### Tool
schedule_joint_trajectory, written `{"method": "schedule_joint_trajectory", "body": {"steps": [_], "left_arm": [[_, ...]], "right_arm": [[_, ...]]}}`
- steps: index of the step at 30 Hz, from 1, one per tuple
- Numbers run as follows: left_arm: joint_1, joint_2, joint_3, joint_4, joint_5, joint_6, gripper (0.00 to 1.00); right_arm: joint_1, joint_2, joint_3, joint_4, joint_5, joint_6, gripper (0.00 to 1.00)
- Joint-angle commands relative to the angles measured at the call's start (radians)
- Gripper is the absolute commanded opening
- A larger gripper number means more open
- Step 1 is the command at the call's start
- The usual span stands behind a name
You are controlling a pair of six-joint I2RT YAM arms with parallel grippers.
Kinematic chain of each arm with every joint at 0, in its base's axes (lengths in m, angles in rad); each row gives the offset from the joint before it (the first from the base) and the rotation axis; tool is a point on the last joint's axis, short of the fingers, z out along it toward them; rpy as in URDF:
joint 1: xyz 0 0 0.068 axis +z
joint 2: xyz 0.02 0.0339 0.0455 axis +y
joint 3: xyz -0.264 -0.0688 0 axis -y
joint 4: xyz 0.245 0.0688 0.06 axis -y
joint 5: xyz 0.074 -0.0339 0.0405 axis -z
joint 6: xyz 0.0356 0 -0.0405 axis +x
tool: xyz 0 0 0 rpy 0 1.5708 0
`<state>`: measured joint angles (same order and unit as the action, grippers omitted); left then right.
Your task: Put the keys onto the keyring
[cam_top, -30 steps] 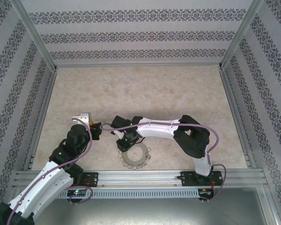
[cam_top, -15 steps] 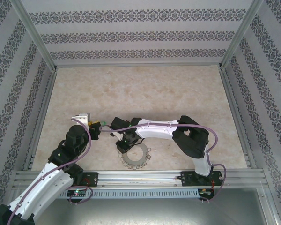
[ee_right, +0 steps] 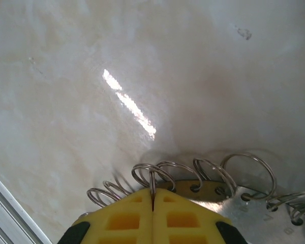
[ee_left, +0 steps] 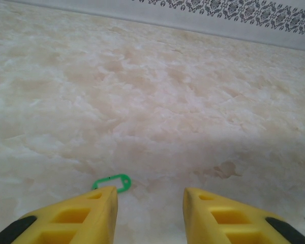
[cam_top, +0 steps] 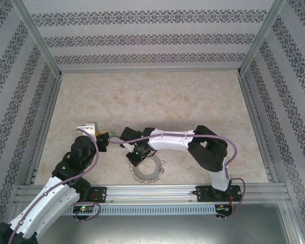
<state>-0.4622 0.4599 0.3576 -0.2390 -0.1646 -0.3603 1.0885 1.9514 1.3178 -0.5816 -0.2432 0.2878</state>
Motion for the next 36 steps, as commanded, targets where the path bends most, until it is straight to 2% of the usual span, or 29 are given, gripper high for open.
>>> {"method": "schedule_joint_trajectory", "body": {"steps": [1, 4, 10, 14, 19, 22, 25, 31, 36], "left_arm": [[0.016, -0.004, 0.032, 0.006, 0.046, 0.039, 0.38], [0.017, 0.016, 0.045, 0.041, 0.136, 0.061, 0.38], [0.016, 0.012, 0.049, 0.195, 0.358, 0.073, 0.35], [0.016, -0.001, 0.057, 0.293, 0.499, 0.065, 0.31], [0.014, -0.030, 0.036, 0.534, 0.744, 0.008, 0.28], [0.013, -0.021, 0.043, 0.651, 0.861, -0.025, 0.29], [0.012, 0.016, 0.077, 0.668, 0.920, -0.026, 0.28], [0.006, 0.068, 0.144, 0.684, 0.987, -0.017, 0.27], [-0.014, 0.107, 0.187, 0.685, 1.076, -0.002, 0.23]], "right_arm": [[-0.006, -0.132, -0.067, 0.044, 0.044, -0.086, 0.00], [-0.016, -0.265, -0.141, 0.118, 0.046, -0.171, 0.00], [-0.051, -0.520, -0.287, 0.280, -0.065, -0.322, 0.00], [-0.112, -0.690, -0.396, 0.458, -0.178, -0.376, 0.00], [-0.192, -0.864, -0.504, 0.698, -0.364, -0.390, 0.00], [-0.227, -0.908, -0.508, 0.744, -0.466, -0.399, 0.00], [-0.230, -0.934, -0.496, 0.736, -0.517, -0.445, 0.00], [-0.232, -0.965, -0.471, 0.709, -0.568, -0.511, 0.00], [-0.231, -0.977, -0.482, 0.760, -0.584, -0.492, 0.00]]}}
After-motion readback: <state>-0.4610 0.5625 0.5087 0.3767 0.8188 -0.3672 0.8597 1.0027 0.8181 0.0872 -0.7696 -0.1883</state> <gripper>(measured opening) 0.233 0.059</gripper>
